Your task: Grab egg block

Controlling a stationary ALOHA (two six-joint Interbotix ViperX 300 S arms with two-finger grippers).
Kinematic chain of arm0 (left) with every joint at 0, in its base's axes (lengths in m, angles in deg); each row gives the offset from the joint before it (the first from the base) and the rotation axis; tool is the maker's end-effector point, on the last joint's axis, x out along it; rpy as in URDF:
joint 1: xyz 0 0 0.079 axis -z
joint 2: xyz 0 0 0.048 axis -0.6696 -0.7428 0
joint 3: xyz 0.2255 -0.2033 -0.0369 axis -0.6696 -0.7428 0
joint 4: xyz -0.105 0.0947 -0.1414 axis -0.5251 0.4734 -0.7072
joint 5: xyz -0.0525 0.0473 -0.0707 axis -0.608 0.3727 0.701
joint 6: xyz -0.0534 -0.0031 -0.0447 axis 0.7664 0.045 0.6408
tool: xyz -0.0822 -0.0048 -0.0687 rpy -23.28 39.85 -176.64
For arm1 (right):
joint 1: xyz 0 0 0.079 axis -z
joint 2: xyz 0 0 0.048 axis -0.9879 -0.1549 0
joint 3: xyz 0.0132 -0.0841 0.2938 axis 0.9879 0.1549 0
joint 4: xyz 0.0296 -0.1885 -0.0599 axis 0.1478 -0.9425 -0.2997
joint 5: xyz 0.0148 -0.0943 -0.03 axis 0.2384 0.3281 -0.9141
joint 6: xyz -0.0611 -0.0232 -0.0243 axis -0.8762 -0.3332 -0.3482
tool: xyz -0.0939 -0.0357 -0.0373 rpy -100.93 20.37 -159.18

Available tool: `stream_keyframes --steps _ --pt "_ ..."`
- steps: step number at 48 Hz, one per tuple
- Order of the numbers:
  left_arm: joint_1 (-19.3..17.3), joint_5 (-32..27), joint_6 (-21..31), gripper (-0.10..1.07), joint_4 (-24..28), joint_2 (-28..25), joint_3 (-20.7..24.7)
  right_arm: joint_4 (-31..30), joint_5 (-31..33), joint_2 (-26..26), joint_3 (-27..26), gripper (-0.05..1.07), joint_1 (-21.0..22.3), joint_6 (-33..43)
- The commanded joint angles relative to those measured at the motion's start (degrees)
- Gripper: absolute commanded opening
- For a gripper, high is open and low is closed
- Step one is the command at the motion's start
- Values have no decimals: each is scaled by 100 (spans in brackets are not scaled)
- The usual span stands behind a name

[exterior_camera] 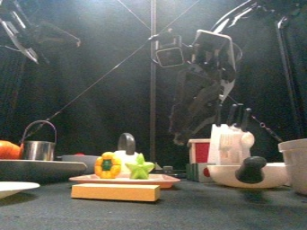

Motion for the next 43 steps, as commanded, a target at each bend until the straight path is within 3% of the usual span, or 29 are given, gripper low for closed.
stream_keyframes --steps 1,17,43 --pt "-18 44 -9 1 18 -9 70 -88 70 -105 -396 84 -97 0" --pt "-18 53 -9 1 9 -9 70 -158 352 -694 -949 84 -255 -18" --pt "-18 44 -9 1 18 -9 70 -167 624 -1248 -1371 83 -316 -18"
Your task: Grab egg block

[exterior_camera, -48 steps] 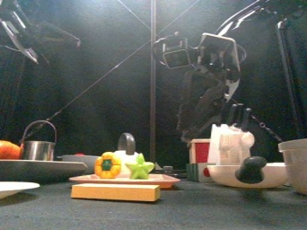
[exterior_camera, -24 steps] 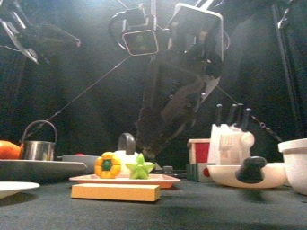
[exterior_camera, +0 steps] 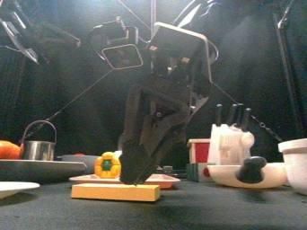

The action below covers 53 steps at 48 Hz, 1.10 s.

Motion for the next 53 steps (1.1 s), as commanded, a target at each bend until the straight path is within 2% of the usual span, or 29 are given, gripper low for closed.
stream_keyframes --steps 1,12,22,29,37,53 --pt "-9 44 -9 1 9 -9 79 -18 53 70 -167 83 0 -9" --pt "-18 44 -9 1 18 -9 79 -18 167 9 -193 80 -9 -9" --pt "-9 44 -9 1 9 -9 79 -18 176 0 -185 66 -9 -9" --pt "-9 44 -9 1 18 -9 79 -26 308 70 -167 61 -9 -18" --pt "-18 44 -9 1 9 -9 79 -26 536 352 -141 61 -9 -26" --pt "-18 44 -9 1 18 -9 79 -141 554 756 44 61 -9 35"
